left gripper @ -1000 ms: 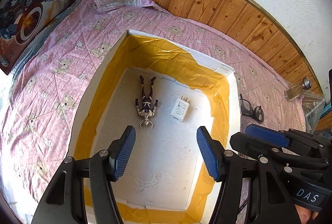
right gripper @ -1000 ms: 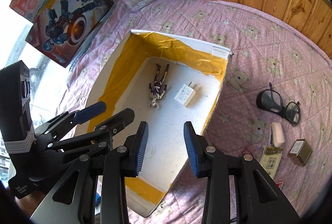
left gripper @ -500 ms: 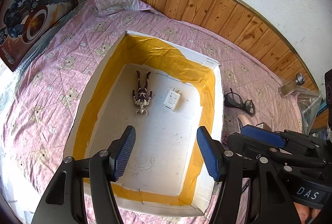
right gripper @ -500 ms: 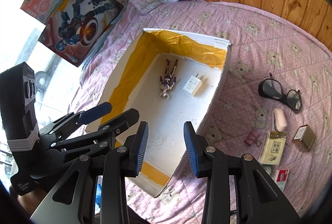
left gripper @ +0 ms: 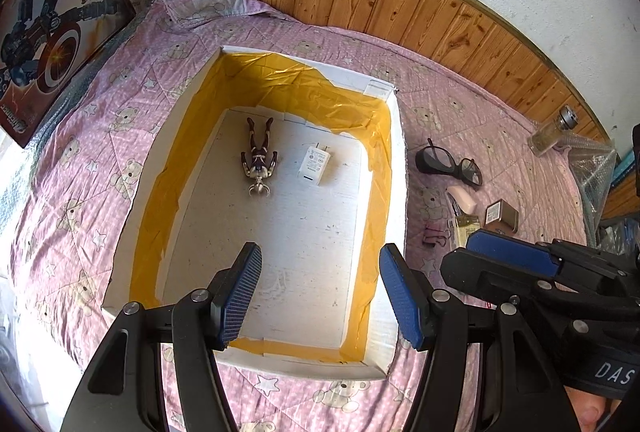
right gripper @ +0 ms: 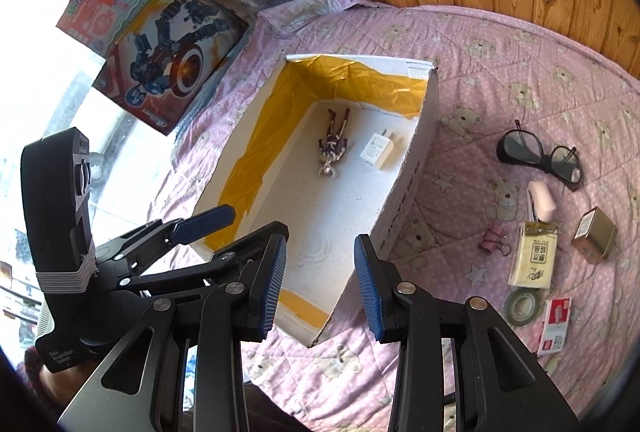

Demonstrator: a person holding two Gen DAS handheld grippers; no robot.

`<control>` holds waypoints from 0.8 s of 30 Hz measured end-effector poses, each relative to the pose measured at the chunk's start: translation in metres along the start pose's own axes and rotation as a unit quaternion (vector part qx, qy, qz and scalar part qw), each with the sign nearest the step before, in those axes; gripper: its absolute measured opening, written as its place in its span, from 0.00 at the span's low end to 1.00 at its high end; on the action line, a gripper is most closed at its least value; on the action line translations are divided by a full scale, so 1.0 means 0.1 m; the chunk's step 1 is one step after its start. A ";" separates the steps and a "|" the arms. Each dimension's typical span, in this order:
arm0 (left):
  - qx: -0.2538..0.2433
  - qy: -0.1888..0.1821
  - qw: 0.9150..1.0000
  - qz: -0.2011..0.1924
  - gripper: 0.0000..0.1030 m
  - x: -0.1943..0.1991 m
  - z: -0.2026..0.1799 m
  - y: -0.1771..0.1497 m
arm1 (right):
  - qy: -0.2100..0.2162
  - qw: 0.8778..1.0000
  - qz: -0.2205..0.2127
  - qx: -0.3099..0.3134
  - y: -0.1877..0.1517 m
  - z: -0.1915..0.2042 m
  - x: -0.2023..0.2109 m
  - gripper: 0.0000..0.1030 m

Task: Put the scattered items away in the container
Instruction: 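Withdraw both grippers from the box and reach toward the remaining items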

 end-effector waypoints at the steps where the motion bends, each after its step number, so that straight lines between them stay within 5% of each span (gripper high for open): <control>1: -0.002 -0.002 1.000 0.001 0.61 0.00 -0.01 -0.02 | 0.000 1.000 0.000 -0.003 -0.02 -0.01 0.01 0.37; 24: -0.069 -0.013 0.997 0.015 0.61 0.05 -0.46 -0.27 | -0.018 0.999 -0.003 -0.041 -0.31 -0.40 0.16 0.37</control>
Point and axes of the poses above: each gripper's, at about its wrist camera, not at the fingertips, and x roughly against the way its jaws point, z to its left, y to its top, the point moved 2 cm from there along -x, roughly the way its jaws point, and after that the axes turned 7 degrees about y, right-handed, at the moved point
